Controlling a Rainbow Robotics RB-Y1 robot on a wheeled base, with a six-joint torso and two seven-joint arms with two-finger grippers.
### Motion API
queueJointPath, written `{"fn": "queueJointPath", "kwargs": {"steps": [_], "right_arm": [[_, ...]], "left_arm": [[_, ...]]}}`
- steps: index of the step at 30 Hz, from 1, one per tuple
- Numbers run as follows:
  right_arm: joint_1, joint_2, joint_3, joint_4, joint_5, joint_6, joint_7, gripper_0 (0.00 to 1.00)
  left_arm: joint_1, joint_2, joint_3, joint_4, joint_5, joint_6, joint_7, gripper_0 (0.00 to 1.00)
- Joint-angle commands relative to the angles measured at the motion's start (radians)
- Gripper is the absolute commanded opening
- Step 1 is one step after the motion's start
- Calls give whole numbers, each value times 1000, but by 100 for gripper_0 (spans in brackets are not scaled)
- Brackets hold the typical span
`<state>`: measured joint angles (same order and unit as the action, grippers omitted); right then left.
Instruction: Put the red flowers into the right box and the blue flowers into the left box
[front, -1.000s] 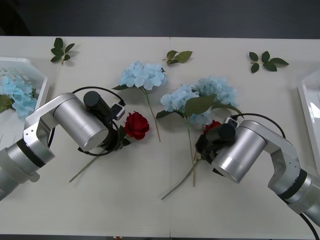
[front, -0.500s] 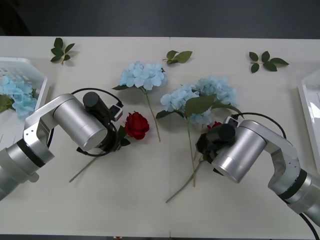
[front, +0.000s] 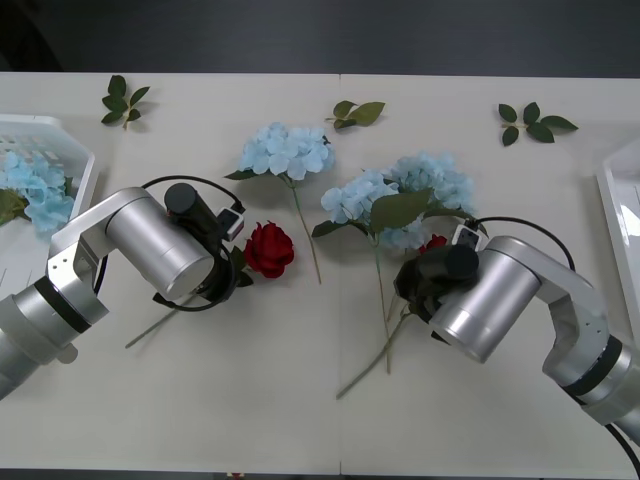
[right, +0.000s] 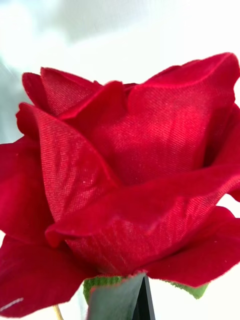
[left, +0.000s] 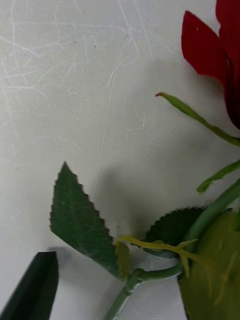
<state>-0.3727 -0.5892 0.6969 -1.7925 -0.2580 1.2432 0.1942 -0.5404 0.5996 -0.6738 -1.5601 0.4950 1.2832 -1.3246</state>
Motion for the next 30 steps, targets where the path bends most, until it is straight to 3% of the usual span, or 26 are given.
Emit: {"fn": "queueJointPath", "kwargs": {"steps": [1,8,15,30], "right_arm": [[-9,-115,-54,-113,-81,4,125,0],[-11,-328,-169,-232,-300,56,357,0],[-11,-474,-278,-260,-438,94,530,0],[-28,-587,-333,-39,-242,67,1005,0]], "left_arm": [[-38,-11,-15,-3,-1,-8,-34,0],[-38,-11,-15,-3,-1,-15,-33,0],[-38,-1,-10,-43,2,-27,-33,0],[20,59,62,-265,158,-27,-54,0]]}}
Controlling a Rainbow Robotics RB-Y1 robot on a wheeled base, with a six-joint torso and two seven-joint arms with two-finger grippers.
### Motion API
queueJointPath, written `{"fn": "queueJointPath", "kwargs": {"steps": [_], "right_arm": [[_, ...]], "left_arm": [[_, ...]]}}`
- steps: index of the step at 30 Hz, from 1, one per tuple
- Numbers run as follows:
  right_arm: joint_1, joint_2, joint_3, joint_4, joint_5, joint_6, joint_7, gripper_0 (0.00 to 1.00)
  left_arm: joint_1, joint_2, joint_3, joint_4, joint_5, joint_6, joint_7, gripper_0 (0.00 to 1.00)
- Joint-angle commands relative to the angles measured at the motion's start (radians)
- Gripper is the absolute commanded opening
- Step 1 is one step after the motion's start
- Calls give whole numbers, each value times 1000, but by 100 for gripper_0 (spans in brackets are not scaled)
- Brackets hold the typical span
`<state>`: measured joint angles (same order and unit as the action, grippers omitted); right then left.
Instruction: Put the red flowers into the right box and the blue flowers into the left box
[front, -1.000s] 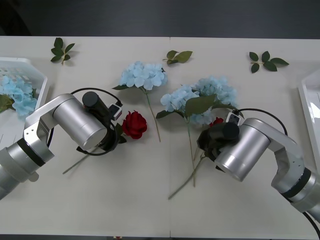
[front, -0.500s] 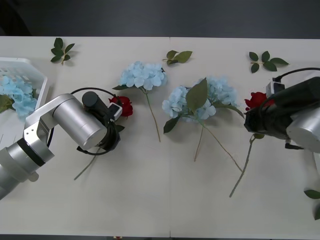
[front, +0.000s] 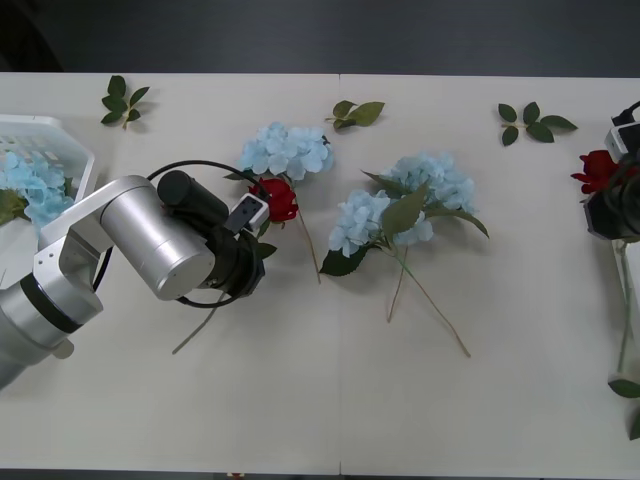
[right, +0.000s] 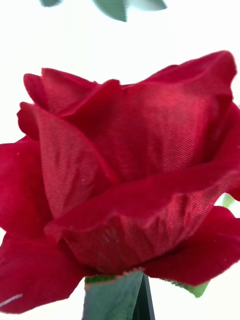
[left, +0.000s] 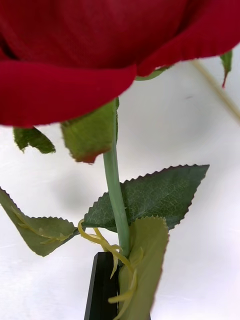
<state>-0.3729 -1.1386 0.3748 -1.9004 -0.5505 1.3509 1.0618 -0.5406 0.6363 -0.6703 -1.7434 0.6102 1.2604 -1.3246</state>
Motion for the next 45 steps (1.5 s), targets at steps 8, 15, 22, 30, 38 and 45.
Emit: {"fn": "queueJointPath", "kwargs": {"steps": [8,15,22,30,38,45], "right_arm": [[-118,-39,-23,354,115,-142,377,0],[-169,-36,-23,586,152,-319,532,0],[-169,-12,-22,751,189,-454,541,0],[-169,34,-22,862,233,-541,535,0],[-167,39,-22,870,235,-556,541,59],[-167,37,-4,870,235,-564,557,90]], "left_arm": [[94,33,184,-209,187,-3,-150,0],[133,3,328,-255,352,-4,-297,0],[130,-95,459,-240,591,-4,-392,0],[100,-147,515,-219,826,-58,-398,0],[22,-156,514,-116,1028,-118,-455,0],[-65,-164,514,-18,1091,-119,-502,0]]}}
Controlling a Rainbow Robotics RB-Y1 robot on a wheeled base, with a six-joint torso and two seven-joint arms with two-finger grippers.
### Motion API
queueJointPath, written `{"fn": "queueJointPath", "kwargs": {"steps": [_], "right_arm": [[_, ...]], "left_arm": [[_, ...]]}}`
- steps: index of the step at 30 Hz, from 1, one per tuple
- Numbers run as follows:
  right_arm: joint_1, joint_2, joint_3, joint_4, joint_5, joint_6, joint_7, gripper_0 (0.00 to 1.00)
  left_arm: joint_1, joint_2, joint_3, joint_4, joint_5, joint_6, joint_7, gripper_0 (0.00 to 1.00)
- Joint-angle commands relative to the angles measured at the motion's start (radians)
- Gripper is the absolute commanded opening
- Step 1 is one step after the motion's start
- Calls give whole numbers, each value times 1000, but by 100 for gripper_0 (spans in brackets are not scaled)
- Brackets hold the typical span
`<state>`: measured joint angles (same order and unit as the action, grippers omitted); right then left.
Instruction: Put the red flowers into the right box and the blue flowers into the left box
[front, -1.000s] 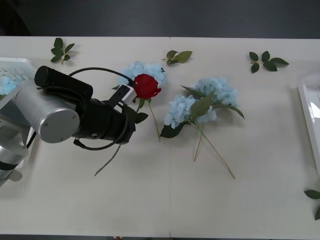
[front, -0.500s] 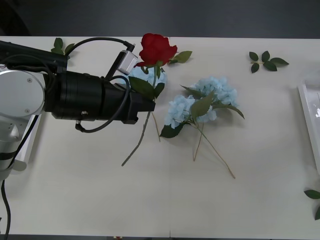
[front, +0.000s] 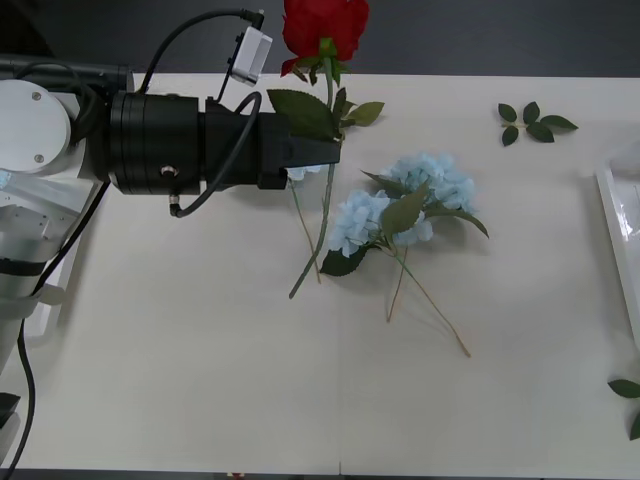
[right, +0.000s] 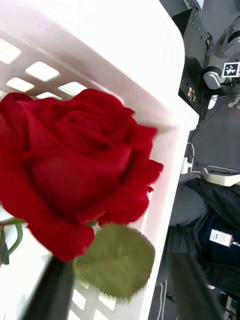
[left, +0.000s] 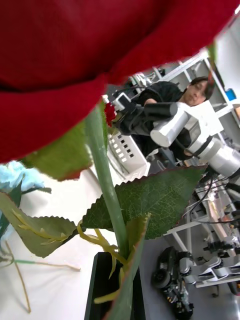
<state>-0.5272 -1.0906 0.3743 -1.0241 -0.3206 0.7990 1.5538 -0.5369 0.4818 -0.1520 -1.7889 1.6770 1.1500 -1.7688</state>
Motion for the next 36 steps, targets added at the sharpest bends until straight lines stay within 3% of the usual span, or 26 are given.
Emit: {"fn": "queueJointPath", "kwargs": {"steps": [1,7,16,22,36], "right_arm": [[-13,-11,5,-10,5,-17,68,92],[-4,-28,12,-30,-94,-17,94,100],[62,-124,6,-179,-466,-18,270,100],[127,-141,-68,-300,-706,-27,374,100],[483,-106,-344,-677,-1195,-90,624,100]], "left_arm": [[-83,-11,-5,46,29,-12,-78,0],[-156,-15,-5,143,112,-12,-113,0],[-175,-20,-11,158,132,-12,-130,0],[-175,-20,-31,158,142,-1,-149,0],[-175,-19,-32,158,145,50,-242,0]]}}
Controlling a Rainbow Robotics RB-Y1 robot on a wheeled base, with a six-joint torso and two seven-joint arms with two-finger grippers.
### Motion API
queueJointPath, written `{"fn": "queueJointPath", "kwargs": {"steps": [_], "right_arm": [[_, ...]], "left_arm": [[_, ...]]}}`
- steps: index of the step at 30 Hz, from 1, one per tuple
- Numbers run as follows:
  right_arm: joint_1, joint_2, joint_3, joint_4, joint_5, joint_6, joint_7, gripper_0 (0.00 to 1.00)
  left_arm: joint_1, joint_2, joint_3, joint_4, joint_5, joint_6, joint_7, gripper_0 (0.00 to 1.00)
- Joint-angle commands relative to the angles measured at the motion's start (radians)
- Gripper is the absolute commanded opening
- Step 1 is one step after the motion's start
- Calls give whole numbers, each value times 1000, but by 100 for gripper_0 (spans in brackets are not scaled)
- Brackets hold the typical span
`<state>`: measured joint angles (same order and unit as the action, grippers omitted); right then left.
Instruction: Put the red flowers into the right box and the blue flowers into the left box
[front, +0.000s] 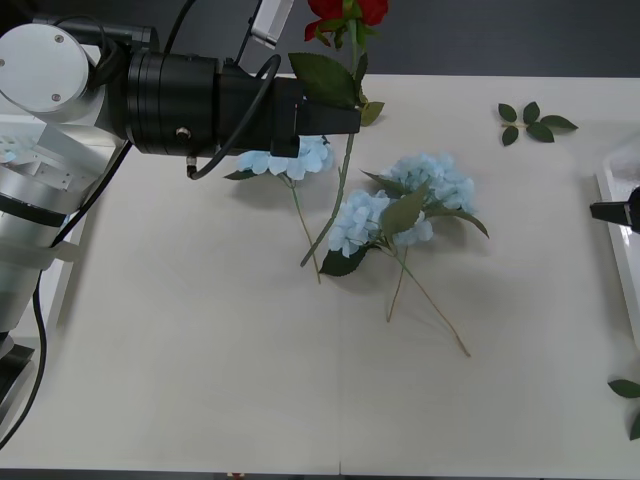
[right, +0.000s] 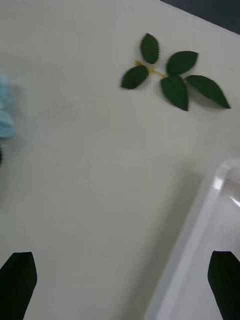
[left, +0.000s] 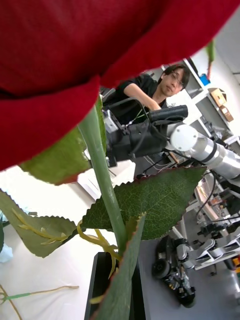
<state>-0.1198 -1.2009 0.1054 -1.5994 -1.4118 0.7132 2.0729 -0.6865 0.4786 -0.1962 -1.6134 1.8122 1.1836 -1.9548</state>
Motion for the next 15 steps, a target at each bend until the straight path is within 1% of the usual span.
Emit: {"fn": "queueJointPath", "kwargs": {"steps": [1,3,5,6,7,15], "right_arm": [[106,9,-92,-123,-196,-4,124,100],[140,23,-99,-137,-371,-3,162,100],[155,43,-99,-142,-490,9,208,100],[155,43,-99,-142,-490,9,208,100],[164,81,-98,-145,-635,52,291,100],[170,167,-90,-183,-846,190,516,100]], "left_arm": [[-24,-15,12,-17,15,17,-56,0],[-24,-15,12,-16,18,17,-55,0],[-24,-15,12,-16,18,17,-55,0],[-24,-15,12,-16,18,17,-55,0],[-24,-15,12,-16,18,17,-55,0],[-24,-15,12,-16,18,17,-55,0]]}}
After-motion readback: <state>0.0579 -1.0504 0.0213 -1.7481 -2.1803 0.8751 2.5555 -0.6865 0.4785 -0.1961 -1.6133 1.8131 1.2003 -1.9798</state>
